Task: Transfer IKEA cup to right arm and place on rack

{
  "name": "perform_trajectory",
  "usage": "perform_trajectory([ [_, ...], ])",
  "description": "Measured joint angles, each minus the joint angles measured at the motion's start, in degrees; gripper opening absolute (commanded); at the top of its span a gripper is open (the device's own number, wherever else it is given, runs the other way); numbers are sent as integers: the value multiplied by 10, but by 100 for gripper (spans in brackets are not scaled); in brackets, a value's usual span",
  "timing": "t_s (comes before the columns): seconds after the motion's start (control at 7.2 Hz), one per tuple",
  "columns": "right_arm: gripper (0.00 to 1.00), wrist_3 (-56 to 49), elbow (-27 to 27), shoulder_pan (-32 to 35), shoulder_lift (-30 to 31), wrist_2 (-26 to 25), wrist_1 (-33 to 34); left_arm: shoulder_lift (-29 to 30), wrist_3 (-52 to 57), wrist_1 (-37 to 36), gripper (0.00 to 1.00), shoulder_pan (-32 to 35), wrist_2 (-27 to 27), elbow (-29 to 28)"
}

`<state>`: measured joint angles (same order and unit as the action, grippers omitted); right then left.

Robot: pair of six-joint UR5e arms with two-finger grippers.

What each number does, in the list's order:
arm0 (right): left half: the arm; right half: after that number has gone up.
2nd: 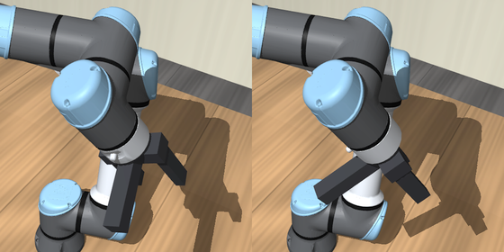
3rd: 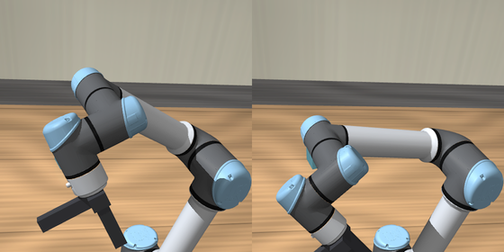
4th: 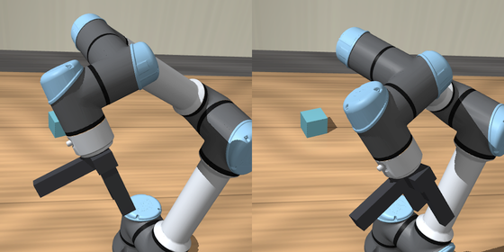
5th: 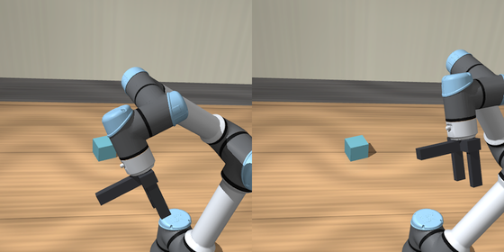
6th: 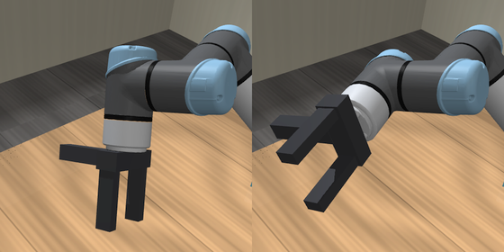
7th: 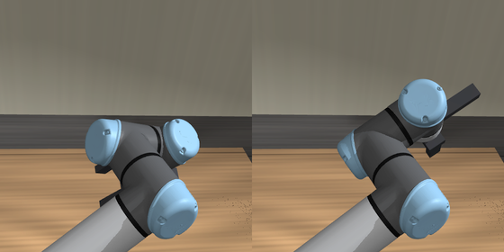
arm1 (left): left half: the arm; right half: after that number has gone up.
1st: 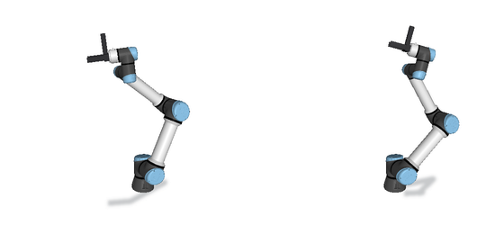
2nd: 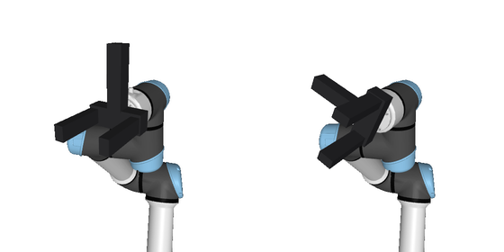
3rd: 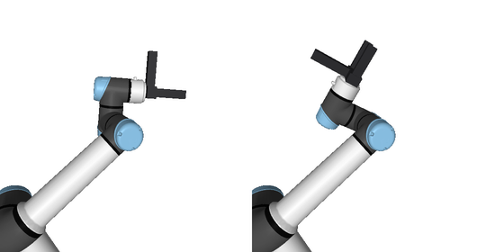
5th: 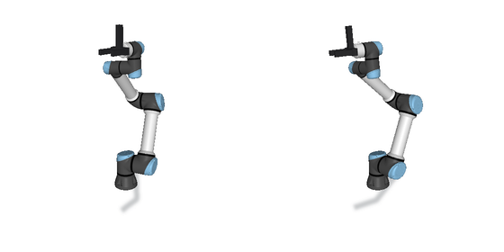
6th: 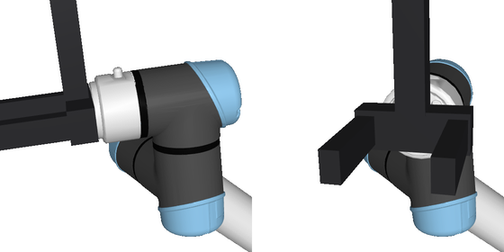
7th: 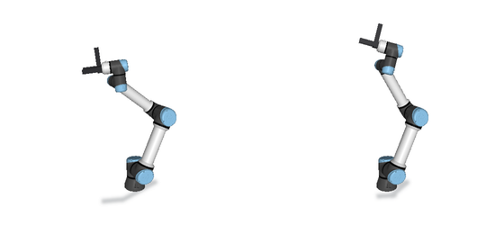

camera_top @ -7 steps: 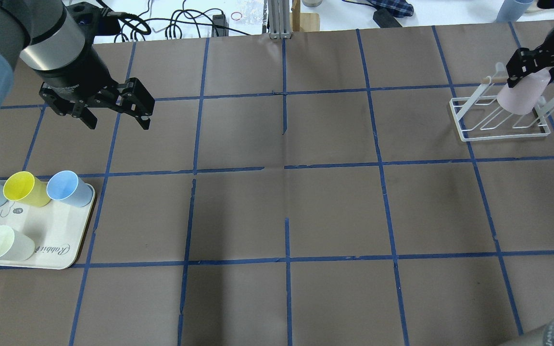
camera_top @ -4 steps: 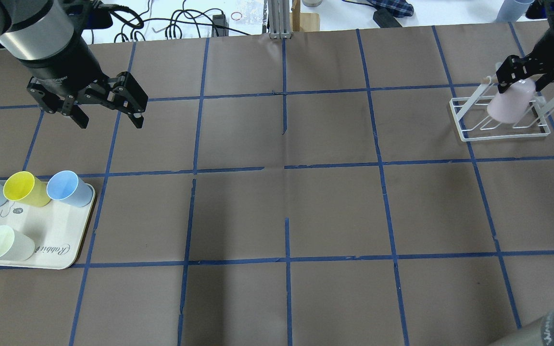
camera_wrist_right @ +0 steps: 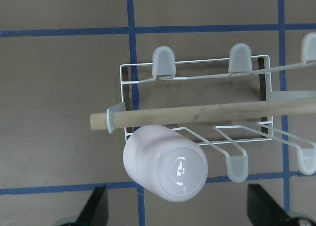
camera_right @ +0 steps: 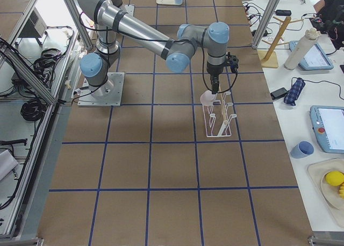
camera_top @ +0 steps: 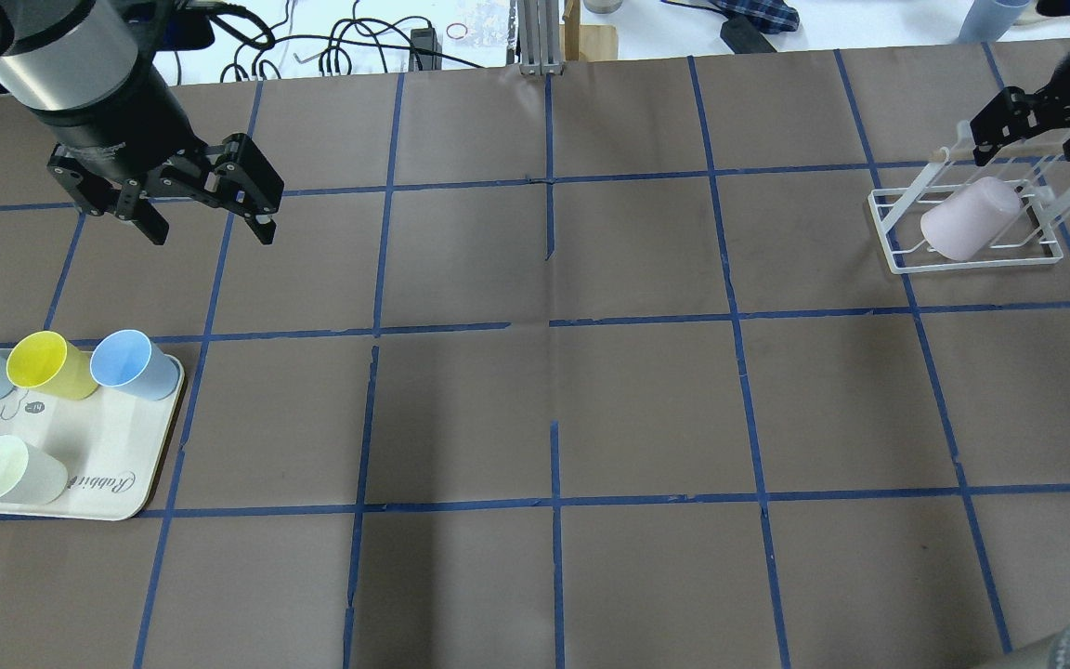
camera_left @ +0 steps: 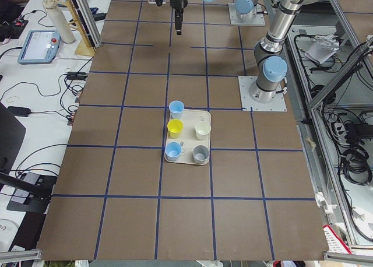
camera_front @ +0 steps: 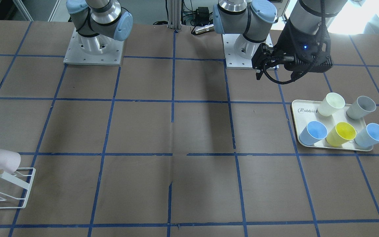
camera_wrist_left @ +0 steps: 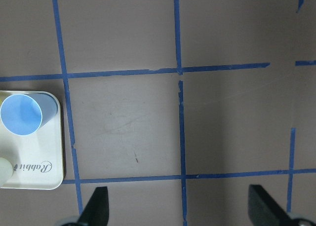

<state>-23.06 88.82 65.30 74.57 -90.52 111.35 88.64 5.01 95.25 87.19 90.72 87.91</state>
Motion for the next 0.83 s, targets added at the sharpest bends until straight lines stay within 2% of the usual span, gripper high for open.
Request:
perform_trajectory([
  [0.42, 100, 22, 0, 8, 59, -2, -92, 0, 0, -1, 100, 0, 0, -1],
  [0.83, 100, 104, 0, 65, 111, -4, -174, -2, 0, 0, 100, 0, -1, -1],
])
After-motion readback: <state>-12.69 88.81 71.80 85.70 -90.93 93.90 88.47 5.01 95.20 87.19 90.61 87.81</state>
